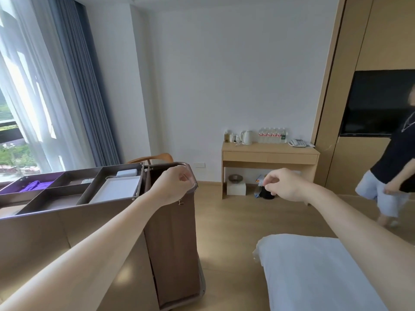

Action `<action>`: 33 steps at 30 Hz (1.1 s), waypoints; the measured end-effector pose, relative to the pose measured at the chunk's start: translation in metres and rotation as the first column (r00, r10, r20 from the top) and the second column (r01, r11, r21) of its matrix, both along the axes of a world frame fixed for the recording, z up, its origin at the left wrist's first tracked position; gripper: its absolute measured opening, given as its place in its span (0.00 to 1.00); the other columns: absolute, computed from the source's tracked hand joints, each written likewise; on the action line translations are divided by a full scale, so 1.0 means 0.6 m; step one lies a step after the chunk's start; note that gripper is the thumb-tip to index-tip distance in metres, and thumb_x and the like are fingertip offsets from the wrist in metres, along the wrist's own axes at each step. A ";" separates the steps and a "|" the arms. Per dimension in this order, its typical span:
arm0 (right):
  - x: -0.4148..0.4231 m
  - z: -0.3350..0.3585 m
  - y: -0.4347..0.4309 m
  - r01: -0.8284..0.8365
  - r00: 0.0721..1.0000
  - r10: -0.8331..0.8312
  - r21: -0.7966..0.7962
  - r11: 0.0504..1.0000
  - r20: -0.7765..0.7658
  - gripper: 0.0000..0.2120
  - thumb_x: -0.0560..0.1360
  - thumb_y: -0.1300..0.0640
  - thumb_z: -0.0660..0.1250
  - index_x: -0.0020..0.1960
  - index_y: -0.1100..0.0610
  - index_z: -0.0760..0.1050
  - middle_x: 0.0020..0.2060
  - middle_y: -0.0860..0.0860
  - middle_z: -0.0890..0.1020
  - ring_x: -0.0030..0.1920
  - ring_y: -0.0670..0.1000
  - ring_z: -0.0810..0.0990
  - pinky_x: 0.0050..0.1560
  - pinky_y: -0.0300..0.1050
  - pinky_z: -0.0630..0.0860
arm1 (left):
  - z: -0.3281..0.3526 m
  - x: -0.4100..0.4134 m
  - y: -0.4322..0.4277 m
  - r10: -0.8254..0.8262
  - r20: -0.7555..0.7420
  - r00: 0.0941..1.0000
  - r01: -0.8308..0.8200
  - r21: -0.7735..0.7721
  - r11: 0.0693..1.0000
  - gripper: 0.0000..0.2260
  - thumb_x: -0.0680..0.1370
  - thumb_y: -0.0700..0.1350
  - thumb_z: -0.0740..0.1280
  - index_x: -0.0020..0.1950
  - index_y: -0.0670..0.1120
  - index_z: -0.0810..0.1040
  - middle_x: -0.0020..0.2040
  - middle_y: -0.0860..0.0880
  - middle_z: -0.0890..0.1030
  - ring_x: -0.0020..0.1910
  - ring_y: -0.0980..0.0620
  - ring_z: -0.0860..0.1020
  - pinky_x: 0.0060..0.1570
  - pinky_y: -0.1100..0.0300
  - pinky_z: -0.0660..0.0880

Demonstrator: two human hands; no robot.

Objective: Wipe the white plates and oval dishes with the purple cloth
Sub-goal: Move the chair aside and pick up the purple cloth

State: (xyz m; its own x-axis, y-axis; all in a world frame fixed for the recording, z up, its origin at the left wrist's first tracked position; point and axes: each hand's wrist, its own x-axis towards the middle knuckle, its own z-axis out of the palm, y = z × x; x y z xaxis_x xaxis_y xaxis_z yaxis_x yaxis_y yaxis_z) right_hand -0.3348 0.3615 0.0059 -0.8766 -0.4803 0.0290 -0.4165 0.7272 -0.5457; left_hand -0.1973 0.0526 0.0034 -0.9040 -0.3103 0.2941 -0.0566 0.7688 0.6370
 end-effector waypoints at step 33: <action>-0.674 -0.104 -0.156 0.225 0.974 -0.223 -0.065 0.972 0.045 0.11 0.81 0.57 0.65 0.62 0.49 0.77 0.58 0.45 0.78 0.55 0.45 0.78 0.46 0.36 0.72 | -0.098 -0.817 -0.205 -0.172 0.165 0.971 0.162 0.076 0.984 0.12 0.80 0.39 0.65 0.63 0.46 0.78 0.52 0.49 0.80 0.46 0.54 0.78 0.41 0.63 0.72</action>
State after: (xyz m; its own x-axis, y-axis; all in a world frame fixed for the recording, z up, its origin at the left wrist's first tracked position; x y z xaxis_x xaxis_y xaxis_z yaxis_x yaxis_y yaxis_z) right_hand -0.7393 0.2677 -0.0565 -0.9628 -0.2695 0.0208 -0.2258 0.7597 -0.6098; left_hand -0.6872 -0.0707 -0.0555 -0.9797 -0.1631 0.1163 -0.0424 0.7365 0.6751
